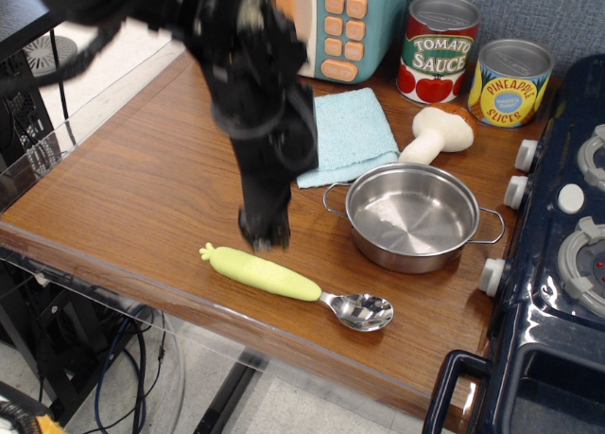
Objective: Move the utensil to the middle left edge.
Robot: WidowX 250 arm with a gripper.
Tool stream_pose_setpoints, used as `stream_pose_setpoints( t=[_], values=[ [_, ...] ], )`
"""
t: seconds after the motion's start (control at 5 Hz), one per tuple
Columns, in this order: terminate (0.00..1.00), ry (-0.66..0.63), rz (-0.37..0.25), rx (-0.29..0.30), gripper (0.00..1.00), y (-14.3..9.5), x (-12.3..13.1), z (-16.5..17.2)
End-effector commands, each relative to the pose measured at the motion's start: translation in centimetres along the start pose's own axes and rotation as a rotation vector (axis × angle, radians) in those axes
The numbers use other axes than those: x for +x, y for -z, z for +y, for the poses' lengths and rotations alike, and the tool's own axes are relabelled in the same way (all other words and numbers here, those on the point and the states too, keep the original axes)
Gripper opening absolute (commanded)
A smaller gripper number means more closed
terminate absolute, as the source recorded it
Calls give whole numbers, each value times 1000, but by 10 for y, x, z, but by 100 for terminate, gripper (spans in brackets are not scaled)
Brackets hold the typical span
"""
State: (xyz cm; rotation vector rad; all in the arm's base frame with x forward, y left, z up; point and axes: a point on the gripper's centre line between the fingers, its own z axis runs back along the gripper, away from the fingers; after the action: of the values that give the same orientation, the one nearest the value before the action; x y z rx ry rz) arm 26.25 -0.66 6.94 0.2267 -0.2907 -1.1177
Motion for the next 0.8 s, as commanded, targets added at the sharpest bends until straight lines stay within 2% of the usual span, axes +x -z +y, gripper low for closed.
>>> stream_pose_setpoints(
  t=[0.0,0.4,0.6],
  values=[
    [0,109,60,-17,100,15,4,-20],
    [0,205,110,-54,100,37,8,-19],
    [0,208,120,-49,0,47,8,-17]
  ],
)
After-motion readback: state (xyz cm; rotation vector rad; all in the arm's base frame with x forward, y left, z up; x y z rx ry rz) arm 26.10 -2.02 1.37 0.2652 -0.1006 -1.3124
